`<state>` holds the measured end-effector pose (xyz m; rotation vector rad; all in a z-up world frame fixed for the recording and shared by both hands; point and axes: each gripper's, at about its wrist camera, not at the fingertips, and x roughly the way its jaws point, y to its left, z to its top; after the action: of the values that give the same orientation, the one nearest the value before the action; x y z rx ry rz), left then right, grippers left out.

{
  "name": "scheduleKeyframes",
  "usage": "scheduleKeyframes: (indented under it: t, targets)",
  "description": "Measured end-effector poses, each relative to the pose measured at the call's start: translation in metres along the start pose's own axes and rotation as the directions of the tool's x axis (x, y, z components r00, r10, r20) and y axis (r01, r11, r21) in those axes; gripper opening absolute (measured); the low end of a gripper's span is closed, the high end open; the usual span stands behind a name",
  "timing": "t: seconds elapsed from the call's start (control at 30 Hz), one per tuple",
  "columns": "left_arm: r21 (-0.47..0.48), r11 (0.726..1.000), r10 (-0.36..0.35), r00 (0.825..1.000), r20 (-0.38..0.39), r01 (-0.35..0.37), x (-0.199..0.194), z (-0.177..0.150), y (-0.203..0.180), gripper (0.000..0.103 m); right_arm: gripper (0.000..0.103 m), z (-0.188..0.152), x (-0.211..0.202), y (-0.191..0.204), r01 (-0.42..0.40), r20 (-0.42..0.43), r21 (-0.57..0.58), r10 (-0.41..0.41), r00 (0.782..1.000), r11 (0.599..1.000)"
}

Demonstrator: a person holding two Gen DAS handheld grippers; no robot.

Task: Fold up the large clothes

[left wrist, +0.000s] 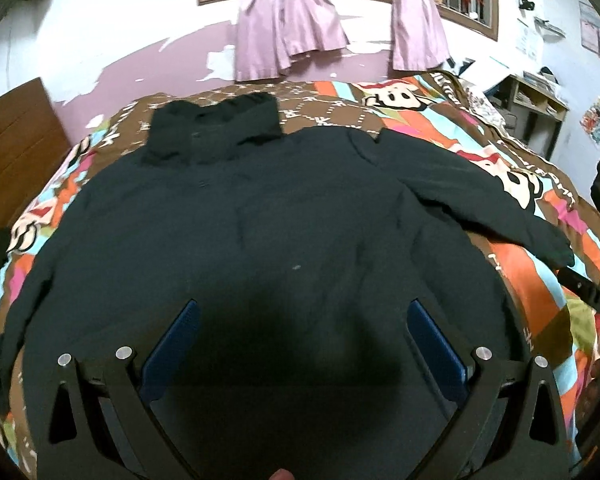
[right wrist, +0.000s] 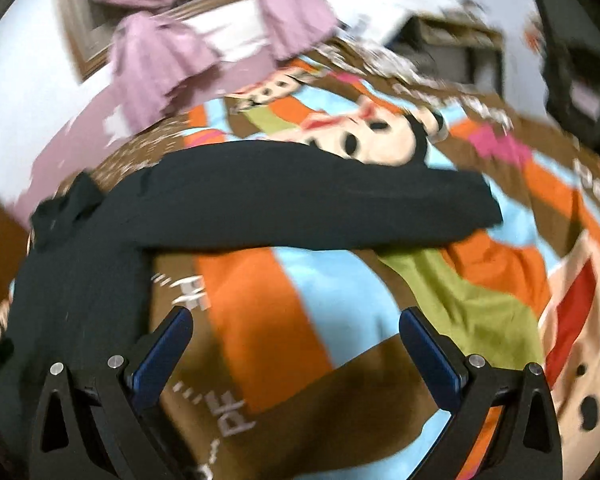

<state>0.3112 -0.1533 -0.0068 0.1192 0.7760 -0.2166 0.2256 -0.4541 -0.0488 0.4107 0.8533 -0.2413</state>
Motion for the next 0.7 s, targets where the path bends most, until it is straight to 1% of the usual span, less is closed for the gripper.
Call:
scheduleKeyframes:
  t: [0.1,0.17,0.2,0.23,0.33,0.37,0.4,0.43,0.5,0.6,0.63,0.7]
  targets:
    - [0.014,1.000,-0.015,1.000,0.010,0.014,0.014,0.006,-0.008,0.101,0.103,0.007,0.013,-0.028,-0.043,-0.003,0.121,0.044,0.999,0.992]
    - [0.023,1.000,-0.019,1.000,0.022,0.018,0.025,0.011,-0.013,0.101,0.103,0.011,0.020,-0.048,-0.091,0.000,0.211,0.094,0.996,0.973]
    - [0.027,0.999,-0.025,0.999,0.028,0.024,0.030,0.014,-0.016,0.101,0.103,0.014,0.025,-0.058,-0.104,-0.003,0.264,0.109,0.994,0.959]
    - [0.030,0.999,-0.031,0.999,0.036,0.030,0.034,0.016,-0.017,0.101,0.103,0.015,0.027,-0.064,-0.112,-0.003,0.294,0.118,0.993,0.949]
    - [0.027,0.998,-0.056,0.996,0.064,0.054,0.048,0.028,-0.020,0.101,0.103,0.020,0.035,-0.087,-0.170,0.027,0.407,0.174,0.984,0.897]
    - [0.024,0.998,-0.065,0.996,0.066,0.063,0.053,0.031,-0.021,0.101,0.103,0.021,0.039,-0.095,-0.188,0.035,0.455,0.193,0.981,0.870]
    - [0.019,0.997,-0.075,0.995,0.067,0.074,0.057,0.034,-0.023,0.101,0.103,0.022,0.040,-0.100,-0.196,0.042,0.483,0.201,0.979,0.854]
    - [0.011,0.996,-0.086,0.994,0.065,0.086,0.062,0.037,-0.023,0.101,0.103,0.025,0.044,-0.108,-0.211,0.055,0.527,0.214,0.975,0.824]
    - [-0.008,0.993,-0.118,0.992,0.047,0.118,0.075,0.039,-0.022,0.101,0.103,0.029,0.050,-0.118,-0.229,0.073,0.575,0.229,0.971,0.786]
    - [-0.039,0.983,-0.180,0.984,0.007,0.180,0.090,0.033,-0.018,0.101,0.094,0.033,0.060,-0.131,-0.254,0.096,0.635,0.251,0.963,0.730]
    - [-0.049,0.979,-0.197,0.980,-0.014,0.196,0.097,0.030,-0.016,0.101,0.092,0.035,0.065,-0.135,-0.256,0.099,0.649,0.254,0.962,0.717]
    - [-0.082,0.975,-0.211,0.975,-0.075,0.205,0.118,0.016,-0.009,0.101,0.085,0.038,0.072,-0.141,-0.244,0.091,0.667,0.248,0.965,0.704]
